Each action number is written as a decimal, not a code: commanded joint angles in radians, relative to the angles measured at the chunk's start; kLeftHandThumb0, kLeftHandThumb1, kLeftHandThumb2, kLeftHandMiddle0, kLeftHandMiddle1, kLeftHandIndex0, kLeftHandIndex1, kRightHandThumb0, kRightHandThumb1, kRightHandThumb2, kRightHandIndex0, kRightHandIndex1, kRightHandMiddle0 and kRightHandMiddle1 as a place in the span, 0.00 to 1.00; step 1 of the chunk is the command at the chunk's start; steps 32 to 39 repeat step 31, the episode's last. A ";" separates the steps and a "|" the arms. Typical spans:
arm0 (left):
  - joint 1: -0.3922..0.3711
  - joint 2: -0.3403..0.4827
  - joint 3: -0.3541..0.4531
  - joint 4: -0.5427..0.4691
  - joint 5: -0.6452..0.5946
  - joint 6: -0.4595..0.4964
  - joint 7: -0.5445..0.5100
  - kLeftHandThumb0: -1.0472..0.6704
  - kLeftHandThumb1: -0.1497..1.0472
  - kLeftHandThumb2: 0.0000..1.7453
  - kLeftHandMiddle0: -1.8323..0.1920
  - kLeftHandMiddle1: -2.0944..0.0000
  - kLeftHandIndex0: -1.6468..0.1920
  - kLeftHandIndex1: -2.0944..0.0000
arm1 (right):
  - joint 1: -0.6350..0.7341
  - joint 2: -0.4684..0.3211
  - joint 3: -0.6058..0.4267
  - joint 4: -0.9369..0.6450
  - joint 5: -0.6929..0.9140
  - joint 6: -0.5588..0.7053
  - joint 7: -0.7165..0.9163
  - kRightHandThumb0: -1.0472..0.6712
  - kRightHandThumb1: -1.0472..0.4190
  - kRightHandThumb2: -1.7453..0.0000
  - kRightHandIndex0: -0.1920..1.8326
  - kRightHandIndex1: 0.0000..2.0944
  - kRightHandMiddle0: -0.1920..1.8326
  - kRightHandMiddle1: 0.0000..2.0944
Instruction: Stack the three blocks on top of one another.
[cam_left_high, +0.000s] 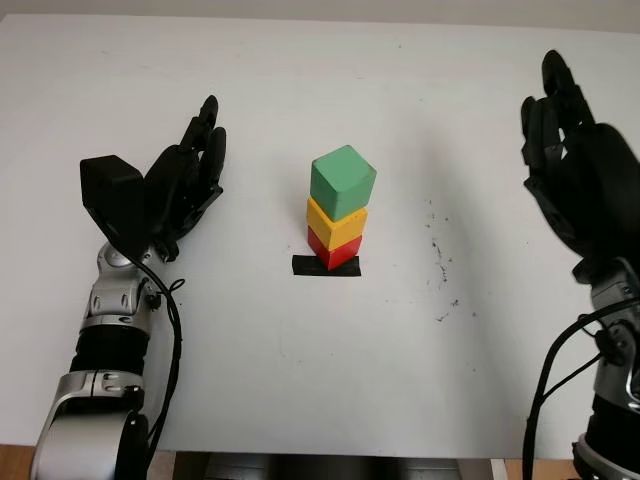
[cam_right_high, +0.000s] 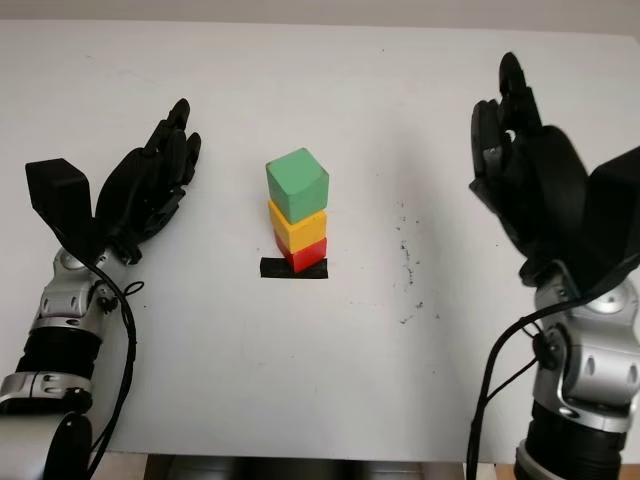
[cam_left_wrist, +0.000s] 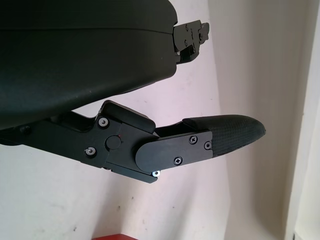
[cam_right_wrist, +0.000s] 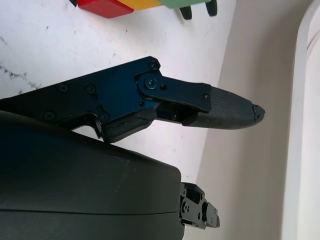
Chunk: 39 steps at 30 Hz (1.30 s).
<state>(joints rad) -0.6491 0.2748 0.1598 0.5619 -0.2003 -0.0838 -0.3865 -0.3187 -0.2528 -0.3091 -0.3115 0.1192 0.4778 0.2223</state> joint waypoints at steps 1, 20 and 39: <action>-0.018 -0.005 0.012 0.006 -0.009 -0.027 0.001 0.12 1.00 0.36 1.00 1.00 1.00 1.00 | 0.021 0.032 0.028 0.022 -0.005 -0.029 -0.032 0.15 0.00 0.61 0.00 0.00 0.00 0.00; 0.007 -0.032 0.017 -0.010 -0.029 -0.048 0.000 0.13 1.00 0.36 1.00 1.00 1.00 1.00 | 0.006 0.059 0.119 0.087 0.033 -0.043 -0.080 0.15 0.00 0.59 0.00 0.00 0.00 0.00; 0.049 -0.041 0.013 -0.065 -0.030 -0.023 0.004 0.14 1.00 0.37 1.00 1.00 1.00 1.00 | 0.025 0.055 0.123 0.081 0.049 -0.031 -0.081 0.15 0.00 0.61 0.00 0.00 0.00 0.00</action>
